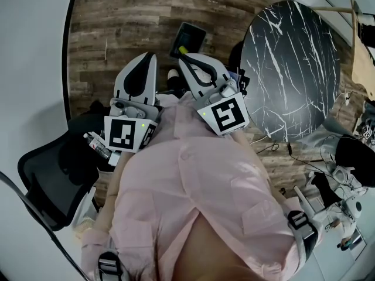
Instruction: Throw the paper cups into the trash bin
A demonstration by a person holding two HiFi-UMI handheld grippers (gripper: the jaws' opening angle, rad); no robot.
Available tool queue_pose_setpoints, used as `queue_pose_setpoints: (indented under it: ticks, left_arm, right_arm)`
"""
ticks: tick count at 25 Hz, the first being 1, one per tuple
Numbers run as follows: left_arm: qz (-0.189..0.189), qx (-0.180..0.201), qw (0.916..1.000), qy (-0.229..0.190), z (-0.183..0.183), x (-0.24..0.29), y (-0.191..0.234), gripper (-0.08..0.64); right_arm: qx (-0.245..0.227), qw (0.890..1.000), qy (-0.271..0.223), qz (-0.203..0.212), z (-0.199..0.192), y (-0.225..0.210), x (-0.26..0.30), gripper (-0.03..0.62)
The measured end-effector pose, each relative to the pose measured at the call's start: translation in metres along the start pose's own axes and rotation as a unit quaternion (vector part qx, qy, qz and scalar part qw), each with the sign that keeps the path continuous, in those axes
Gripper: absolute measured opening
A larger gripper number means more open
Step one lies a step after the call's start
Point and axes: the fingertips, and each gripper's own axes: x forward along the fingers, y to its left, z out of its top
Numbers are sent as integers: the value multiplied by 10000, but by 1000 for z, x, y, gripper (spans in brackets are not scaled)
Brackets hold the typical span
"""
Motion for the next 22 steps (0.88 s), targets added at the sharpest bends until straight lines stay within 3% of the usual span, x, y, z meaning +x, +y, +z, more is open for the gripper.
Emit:
queue_pose_setpoints:
  ticks: [17, 22]
  left_arm:
    - [20, 11, 10000, 5, 1, 0, -1, 15]
    - [-24, 167, 9996, -218, 6, 0, 0, 14]
  right_arm:
    - [-48, 10000, 4, 26, 1, 0, 0, 31]
    - [-76, 10000, 21, 35, 0, 1, 0, 31]
